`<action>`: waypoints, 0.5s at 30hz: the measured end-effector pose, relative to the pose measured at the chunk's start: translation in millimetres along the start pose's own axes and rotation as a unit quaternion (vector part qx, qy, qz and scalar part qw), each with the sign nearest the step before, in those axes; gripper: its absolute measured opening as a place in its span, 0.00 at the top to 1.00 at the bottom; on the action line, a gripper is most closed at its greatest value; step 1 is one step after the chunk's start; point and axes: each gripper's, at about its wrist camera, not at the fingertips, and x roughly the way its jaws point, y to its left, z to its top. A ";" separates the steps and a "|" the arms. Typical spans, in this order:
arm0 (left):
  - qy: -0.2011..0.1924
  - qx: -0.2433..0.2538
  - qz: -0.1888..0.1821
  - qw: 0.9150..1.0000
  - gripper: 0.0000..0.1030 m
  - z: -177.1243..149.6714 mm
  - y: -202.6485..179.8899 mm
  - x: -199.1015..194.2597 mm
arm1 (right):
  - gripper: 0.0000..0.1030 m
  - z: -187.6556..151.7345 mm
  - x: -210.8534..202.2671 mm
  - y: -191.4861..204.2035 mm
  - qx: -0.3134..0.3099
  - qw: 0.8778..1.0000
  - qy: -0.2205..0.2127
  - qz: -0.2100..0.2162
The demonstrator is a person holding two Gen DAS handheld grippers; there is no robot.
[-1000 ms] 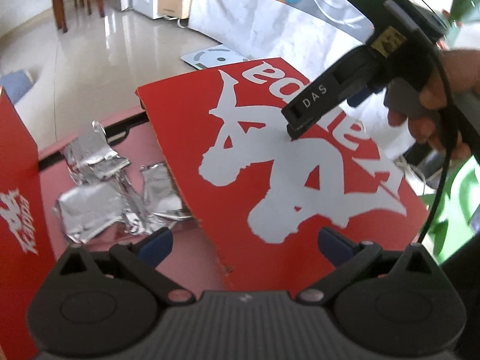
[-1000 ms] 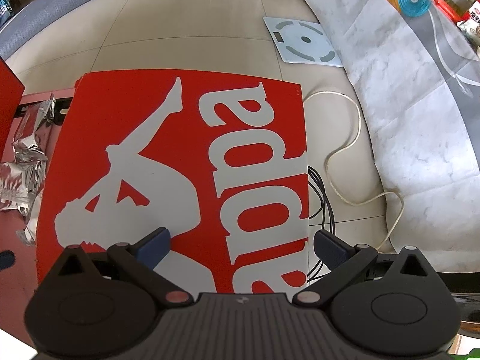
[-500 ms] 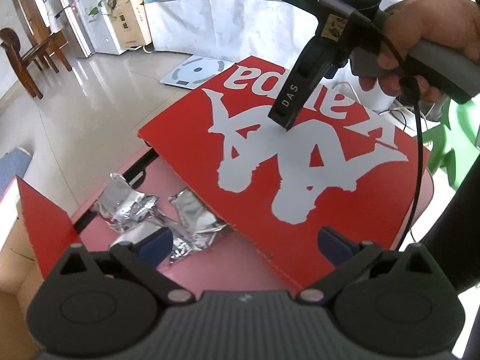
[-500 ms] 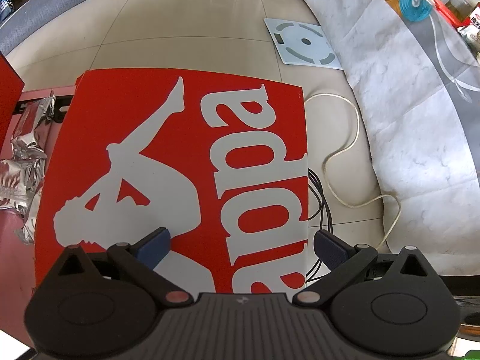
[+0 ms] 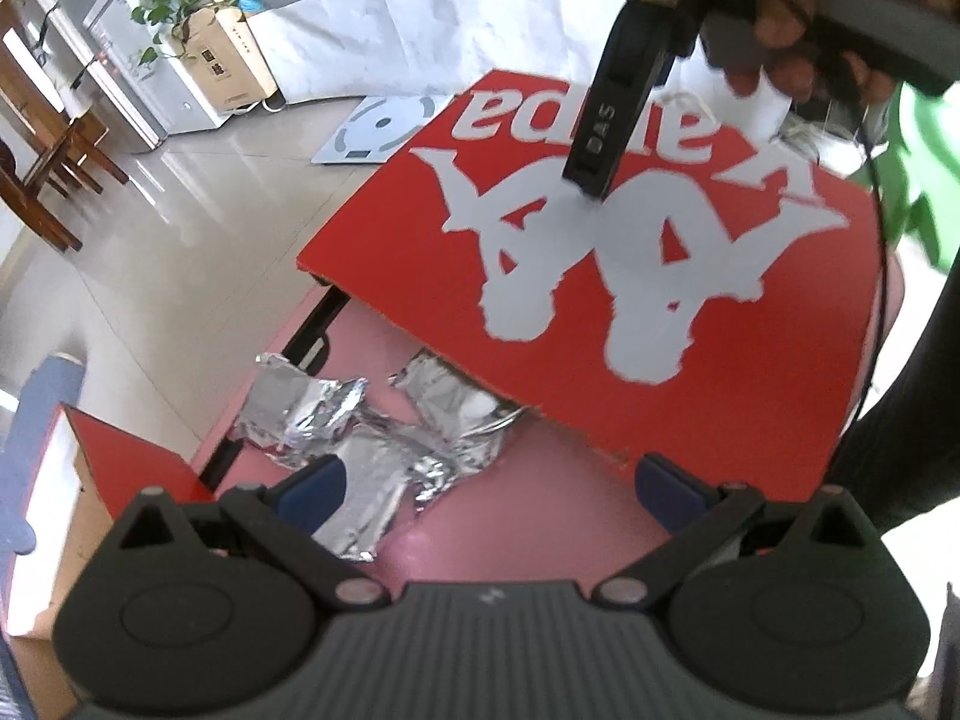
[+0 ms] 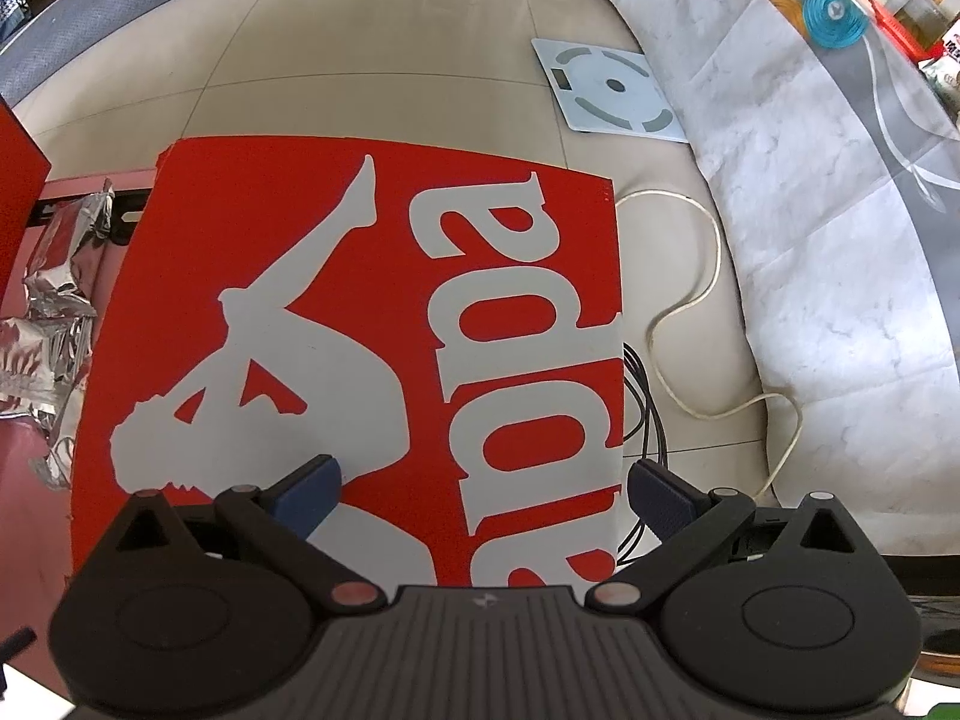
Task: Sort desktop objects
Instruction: 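Lower the open left tool toward a silver packet while the right tool holds the lid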
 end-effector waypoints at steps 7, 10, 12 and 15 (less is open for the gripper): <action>0.013 0.021 0.003 1.000 0.00 2.2 1.6 14.2 | 0.03 2.5 -9.4 10.4 -0.023 0.999 -0.032 0.007; 0.014 0.046 0.005 0.999 0.00 4.1 -2.6 17.7 | 0.03 4.1 -7.2 15.4 -0.032 0.999 -0.029 0.005; 0.015 0.069 0.010 0.997 0.00 5.1 -6.3 19.7 | 0.03 4.7 -4.4 18.3 -0.039 0.999 -0.024 0.002; 0.015 0.102 0.016 0.995 0.00 5.5 -10.7 21.3 | 0.03 4.9 -0.7 19.4 -0.047 0.999 -0.022 -0.002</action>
